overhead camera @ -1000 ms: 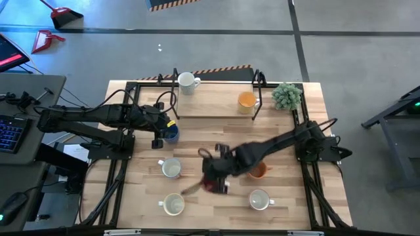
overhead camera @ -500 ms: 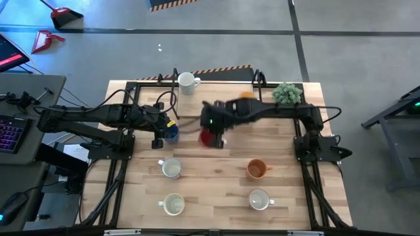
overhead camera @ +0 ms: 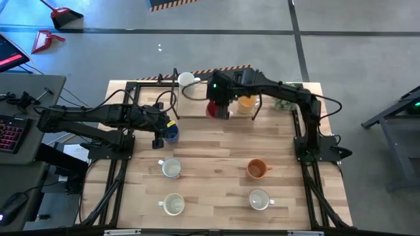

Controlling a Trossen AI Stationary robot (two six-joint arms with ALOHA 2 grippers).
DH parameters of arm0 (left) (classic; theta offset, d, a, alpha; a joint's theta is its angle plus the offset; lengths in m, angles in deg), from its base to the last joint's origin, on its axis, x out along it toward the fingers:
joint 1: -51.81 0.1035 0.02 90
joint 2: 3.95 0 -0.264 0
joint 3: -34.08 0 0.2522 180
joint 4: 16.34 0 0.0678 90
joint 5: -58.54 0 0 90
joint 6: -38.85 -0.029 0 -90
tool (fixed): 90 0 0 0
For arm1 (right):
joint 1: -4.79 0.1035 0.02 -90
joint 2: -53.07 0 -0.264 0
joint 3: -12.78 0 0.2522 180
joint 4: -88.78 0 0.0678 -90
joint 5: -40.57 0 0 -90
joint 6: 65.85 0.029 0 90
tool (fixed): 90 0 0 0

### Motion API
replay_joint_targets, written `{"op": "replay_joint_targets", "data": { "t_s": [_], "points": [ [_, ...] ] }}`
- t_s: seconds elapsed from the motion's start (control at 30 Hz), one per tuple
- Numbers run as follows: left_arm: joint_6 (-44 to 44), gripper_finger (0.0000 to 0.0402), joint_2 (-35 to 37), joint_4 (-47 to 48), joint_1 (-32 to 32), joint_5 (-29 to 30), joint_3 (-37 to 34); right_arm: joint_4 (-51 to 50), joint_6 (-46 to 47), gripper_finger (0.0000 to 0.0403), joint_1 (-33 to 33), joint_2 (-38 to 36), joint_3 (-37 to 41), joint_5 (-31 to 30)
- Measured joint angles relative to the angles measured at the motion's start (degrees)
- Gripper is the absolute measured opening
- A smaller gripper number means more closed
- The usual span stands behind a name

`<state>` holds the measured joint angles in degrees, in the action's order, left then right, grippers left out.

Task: Place coffee mugs
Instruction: Put the red mug on the shelf

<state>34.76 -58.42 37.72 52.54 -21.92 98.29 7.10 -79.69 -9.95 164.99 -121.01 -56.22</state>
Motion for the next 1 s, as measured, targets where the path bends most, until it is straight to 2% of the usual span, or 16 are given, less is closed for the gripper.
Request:
{"op": "replay_joint_targets", "data": {
  "t_s": [0.3,0.67,0.77,0.87,1.0],
  "points": [
    [3.99,0.014,0.01,-0.08,-0.03,-1.97,0.0,3.44,-10.96,0.0,-10.18,0.0,0.0,2.36],
    [5.73,0.014,-0.02,-0.44,-0.04,-3.01,0.0,3.69,-20.31,0.0,-23.71,0.04,0.0,10.25],
    [6.79,0.014,-0.02,-0.44,-0.04,-3.0,0.0,3.32,-21.74,0.0,-26.67,0.04,0.0,10.99],
    [7.11,0.014,-0.43,-0.44,-0.04,-3.0,0.0,3.26,-21.76,0.0,-29.32,0.05,0.0,14.22],
    [8.51,0.014,-1.43,-0.57,-0.02,-3.0,0.0,3.24,-22.53,0.0,-31.31,0.07,0.0,14.58]
  ]
}}
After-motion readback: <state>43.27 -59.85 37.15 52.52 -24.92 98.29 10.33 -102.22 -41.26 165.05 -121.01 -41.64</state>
